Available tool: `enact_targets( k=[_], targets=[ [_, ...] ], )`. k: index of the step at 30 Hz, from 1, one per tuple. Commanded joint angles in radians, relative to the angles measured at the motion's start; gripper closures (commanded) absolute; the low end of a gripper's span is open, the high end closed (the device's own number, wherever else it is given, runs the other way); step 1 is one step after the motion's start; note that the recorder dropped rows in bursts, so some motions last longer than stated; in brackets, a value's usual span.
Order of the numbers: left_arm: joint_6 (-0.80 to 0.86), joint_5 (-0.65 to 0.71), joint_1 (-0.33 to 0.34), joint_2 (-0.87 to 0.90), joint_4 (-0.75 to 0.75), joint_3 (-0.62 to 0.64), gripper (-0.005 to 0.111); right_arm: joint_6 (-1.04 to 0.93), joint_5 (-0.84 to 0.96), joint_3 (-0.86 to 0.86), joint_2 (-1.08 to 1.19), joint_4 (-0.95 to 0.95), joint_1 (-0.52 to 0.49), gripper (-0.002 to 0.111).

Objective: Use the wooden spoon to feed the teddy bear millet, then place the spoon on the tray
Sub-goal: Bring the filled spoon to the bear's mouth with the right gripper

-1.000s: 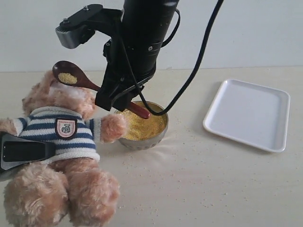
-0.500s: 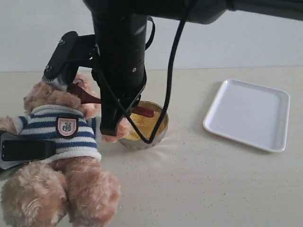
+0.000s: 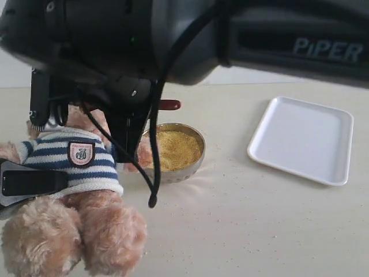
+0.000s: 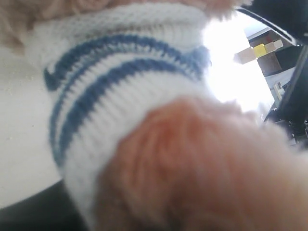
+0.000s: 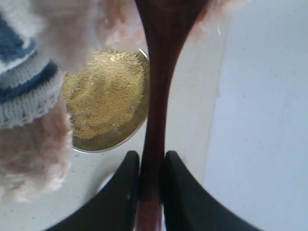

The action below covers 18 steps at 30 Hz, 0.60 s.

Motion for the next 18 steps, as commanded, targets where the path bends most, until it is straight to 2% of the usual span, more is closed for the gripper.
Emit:
enact_targets(
  k=[1,8,18],
  targets=[
    [0.01,0.038,0.002,0.002,-0.027,0.003,0.102,0.073,-0.002,0.027,0.027,-0.156,0.039,0.108],
    [0.024,0.038,0.002,0.002,-0.037,0.003,0.102,0.175,-0.002,0.08,0.022,-0.31,0.065,0.108],
    [0.035,0.038,0.002,0.002,-0.044,0.003,0.102,0.204,-0.002,0.08,0.012,-0.309,0.076,0.108]
  ],
)
